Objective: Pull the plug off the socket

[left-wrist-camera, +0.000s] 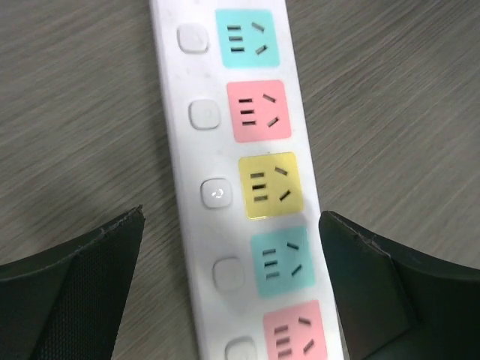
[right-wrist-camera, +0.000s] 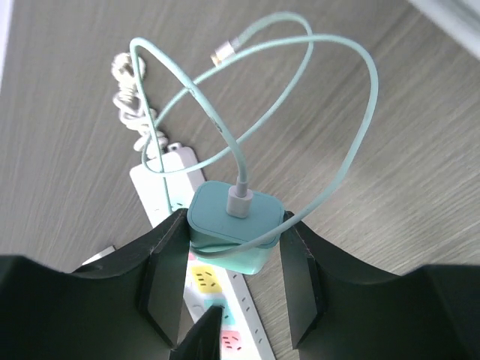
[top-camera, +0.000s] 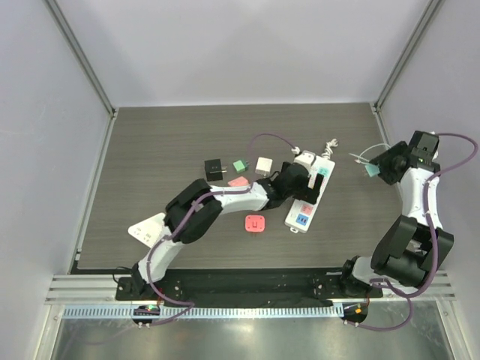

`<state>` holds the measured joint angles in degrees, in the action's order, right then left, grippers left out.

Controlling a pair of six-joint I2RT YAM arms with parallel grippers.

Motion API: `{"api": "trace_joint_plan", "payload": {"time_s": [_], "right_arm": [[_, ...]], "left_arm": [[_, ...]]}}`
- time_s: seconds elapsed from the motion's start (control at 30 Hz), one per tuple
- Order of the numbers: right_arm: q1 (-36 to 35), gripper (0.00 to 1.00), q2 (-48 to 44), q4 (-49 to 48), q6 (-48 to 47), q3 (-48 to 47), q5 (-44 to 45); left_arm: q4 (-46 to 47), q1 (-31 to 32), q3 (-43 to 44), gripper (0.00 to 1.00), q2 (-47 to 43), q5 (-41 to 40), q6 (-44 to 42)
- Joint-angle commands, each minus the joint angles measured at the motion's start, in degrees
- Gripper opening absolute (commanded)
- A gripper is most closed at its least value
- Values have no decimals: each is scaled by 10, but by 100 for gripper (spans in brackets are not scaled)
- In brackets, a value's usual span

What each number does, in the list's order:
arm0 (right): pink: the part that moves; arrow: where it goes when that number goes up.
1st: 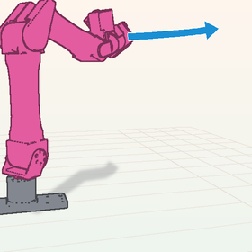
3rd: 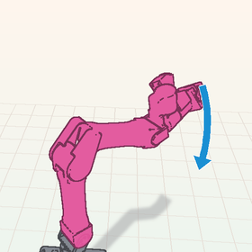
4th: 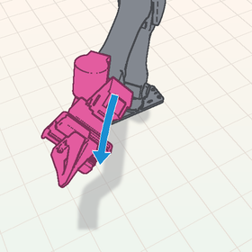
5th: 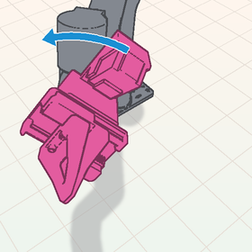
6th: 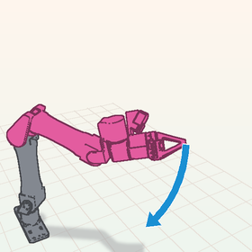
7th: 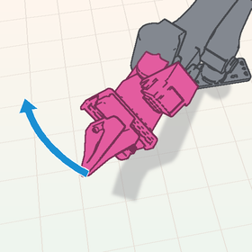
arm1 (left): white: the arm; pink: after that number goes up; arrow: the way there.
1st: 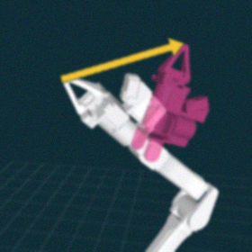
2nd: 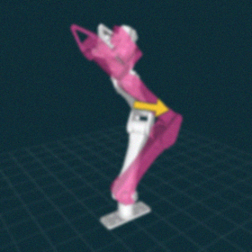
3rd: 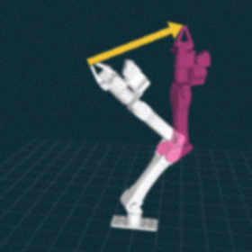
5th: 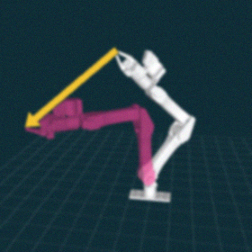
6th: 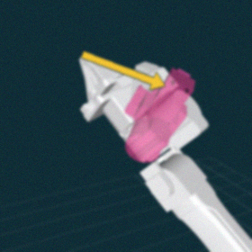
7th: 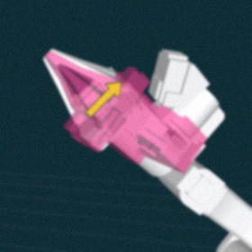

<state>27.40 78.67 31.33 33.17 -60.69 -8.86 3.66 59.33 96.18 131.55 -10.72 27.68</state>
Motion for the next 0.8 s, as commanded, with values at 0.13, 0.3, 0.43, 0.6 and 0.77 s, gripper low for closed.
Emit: {"api": "trace_joint_plan", "payload": {"time_s": [0.13, 0.3, 0.43, 0.6, 0.77], "right_arm": [[-81, 1, -29, -16, -33, -87, 22], [-174, 1, -14, -18, -24, -159, 61], [-255, 1, 23, -20, -18, -245, 86], [-351, 1, 86, -20, -20, -340, 145], [-418, 1, 203, -23, -21, -439, 155]], "left_arm": [[150, -29, -146, 100, -238, -33, -49], [188, -79, -255, 100, -325, -59, -46], [237, -121, -332, 100, -362, -98, -38], [275, -153, -390, 100, -375, -147, -70], [341, -166, -448, 100, -394, -235, -111]]}}
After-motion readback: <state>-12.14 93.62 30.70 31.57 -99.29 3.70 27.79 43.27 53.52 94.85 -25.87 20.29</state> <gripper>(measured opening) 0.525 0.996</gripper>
